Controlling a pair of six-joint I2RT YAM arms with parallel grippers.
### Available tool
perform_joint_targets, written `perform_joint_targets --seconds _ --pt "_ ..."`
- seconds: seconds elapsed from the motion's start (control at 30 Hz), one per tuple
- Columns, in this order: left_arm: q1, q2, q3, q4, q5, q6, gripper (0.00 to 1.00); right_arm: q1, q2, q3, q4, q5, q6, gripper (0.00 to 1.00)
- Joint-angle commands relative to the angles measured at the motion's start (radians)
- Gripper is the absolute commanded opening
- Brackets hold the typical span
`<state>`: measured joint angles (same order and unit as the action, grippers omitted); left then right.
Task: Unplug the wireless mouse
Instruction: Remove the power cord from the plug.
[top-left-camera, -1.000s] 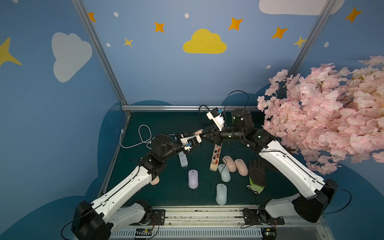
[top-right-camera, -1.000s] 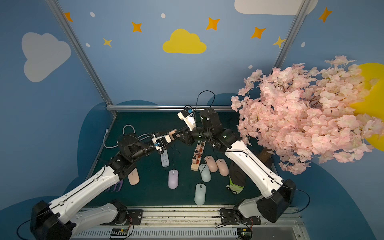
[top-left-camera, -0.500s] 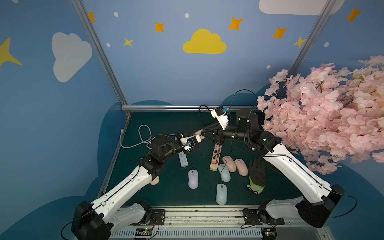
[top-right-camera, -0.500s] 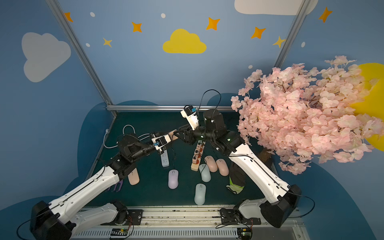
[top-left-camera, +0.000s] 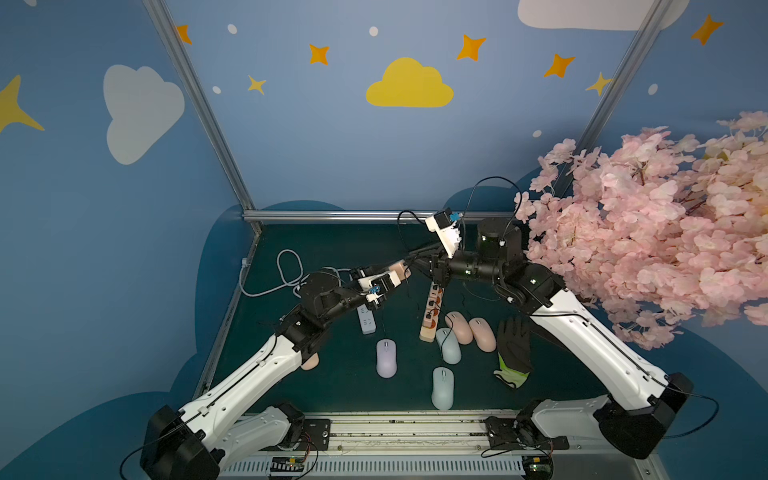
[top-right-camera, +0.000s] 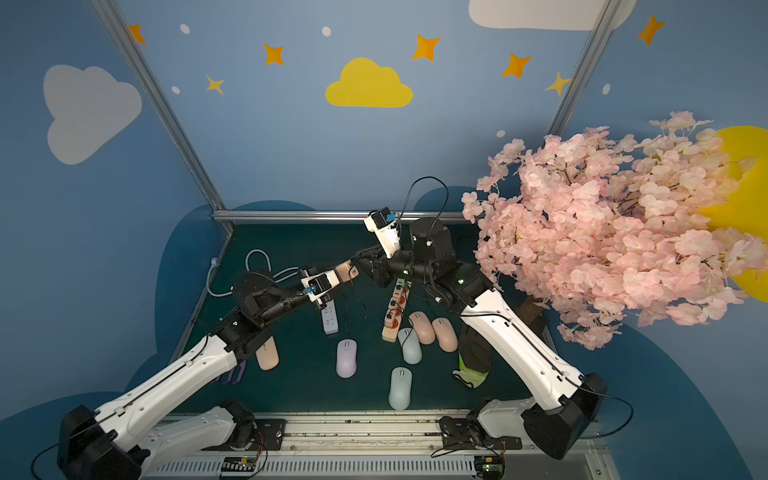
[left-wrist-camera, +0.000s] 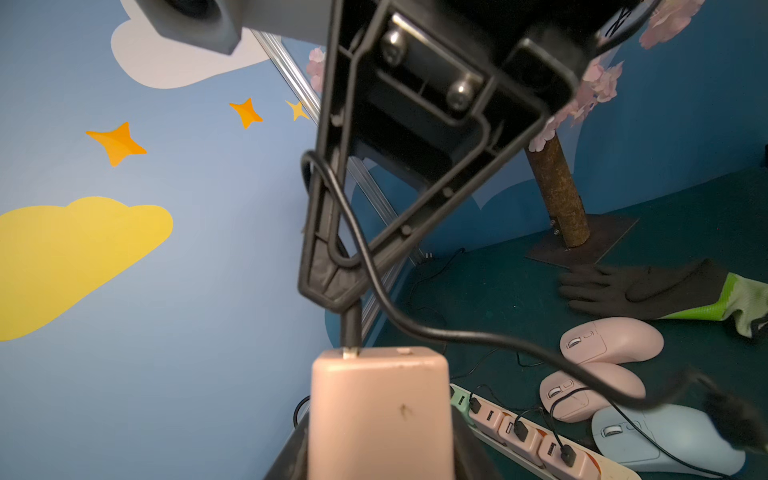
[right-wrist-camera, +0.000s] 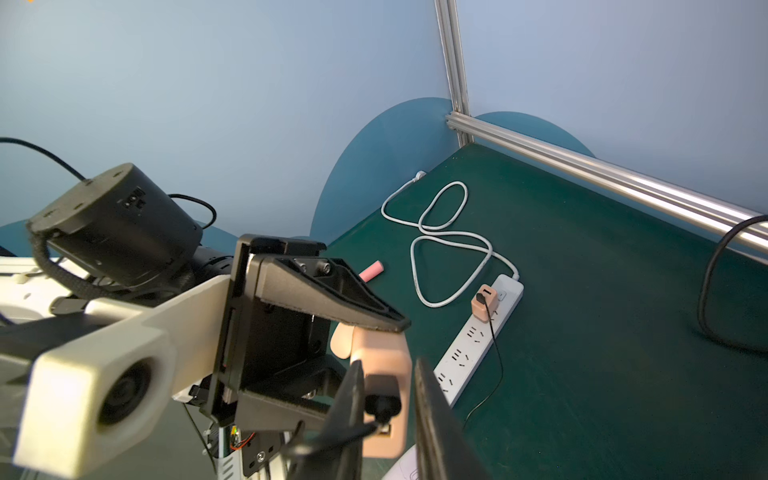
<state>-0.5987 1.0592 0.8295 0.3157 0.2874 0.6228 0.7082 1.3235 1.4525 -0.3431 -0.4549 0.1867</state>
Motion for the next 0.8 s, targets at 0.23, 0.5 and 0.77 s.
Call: perform_joint_targets --seconds 0.23,0.5,0.77 --pt "0.002 -0.027 -0.023 0.033 -0.02 -0.021 0.03 -0.004 -0.018 0.002 0.018 -0.004 0.013 0.0" --pt "0.016 -0.043 -0.059 0.024 -0.029 -0.028 0.03 -0.008 -0.057 -0.001 0.028 0.023 0.022 0.0" --pt "0.04 -0.067 -0.102 -0.04 -0.009 -0.016 0.03 -0.027 -0.116 0.012 0.022 0.041 0.025 0.0"
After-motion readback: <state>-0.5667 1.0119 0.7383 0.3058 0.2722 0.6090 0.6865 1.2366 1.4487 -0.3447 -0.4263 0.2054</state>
